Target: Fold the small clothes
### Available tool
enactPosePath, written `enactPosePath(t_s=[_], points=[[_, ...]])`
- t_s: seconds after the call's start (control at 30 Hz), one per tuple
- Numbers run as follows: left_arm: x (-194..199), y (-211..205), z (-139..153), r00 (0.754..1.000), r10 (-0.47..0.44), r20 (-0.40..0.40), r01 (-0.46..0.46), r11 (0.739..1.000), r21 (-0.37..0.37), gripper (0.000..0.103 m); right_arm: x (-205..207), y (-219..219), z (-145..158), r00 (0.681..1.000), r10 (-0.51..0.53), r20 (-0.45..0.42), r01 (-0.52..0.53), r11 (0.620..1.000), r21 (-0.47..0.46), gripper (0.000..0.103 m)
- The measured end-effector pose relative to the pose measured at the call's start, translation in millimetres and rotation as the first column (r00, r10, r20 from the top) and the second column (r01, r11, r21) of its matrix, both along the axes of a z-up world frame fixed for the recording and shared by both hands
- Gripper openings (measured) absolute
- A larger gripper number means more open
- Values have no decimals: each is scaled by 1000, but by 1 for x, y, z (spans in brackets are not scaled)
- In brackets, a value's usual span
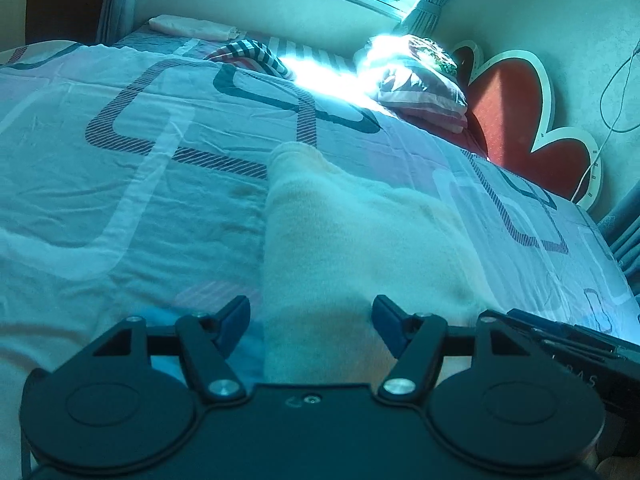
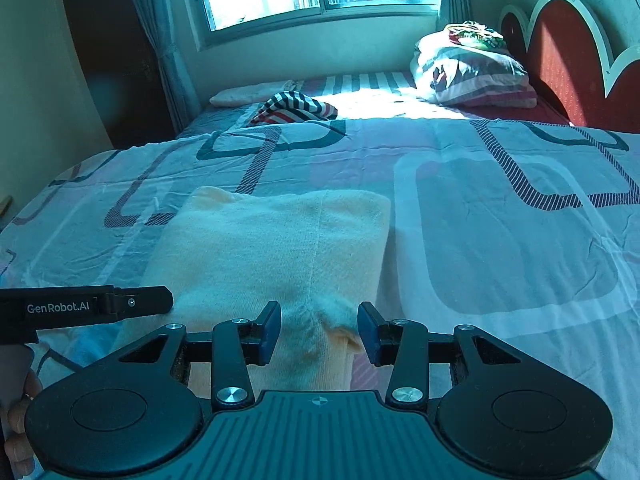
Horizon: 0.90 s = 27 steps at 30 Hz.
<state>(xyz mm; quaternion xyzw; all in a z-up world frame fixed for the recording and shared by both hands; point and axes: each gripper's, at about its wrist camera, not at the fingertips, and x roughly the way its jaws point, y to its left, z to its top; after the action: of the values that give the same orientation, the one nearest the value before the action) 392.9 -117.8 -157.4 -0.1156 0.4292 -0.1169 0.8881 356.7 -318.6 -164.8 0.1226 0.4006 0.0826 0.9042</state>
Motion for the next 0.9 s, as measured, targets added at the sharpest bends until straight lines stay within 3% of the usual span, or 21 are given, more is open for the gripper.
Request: enactPosePath(t_s=[0.17, 0.3, 0.57, 0.7, 0.9], points=[[-23, 5, -18, 998, -21, -53, 22, 1000, 16, 68, -27, 1, -1, 1000, 15, -19, -15, 1000, 16, 42], [-33, 1, -21, 999, -49, -23, 50, 998, 47, 68, -45, 1, -9, 998, 18, -66, -14, 999, 48, 42], [-45, 7, -21, 997, -65, -39, 68, 996, 55, 67, -77, 3, -26, 992, 41, -120, -30, 996, 88, 42], [-50, 8, -19, 996, -67, -61, 70, 996, 51, 67, -85, 0, -20, 993, 28, -110, -17, 995, 102, 28], [-47, 10, -19, 990, -120, -72, 125, 991, 56, 67, -91, -2, -19, 986, -51, -160, 68, 992, 102, 29]])
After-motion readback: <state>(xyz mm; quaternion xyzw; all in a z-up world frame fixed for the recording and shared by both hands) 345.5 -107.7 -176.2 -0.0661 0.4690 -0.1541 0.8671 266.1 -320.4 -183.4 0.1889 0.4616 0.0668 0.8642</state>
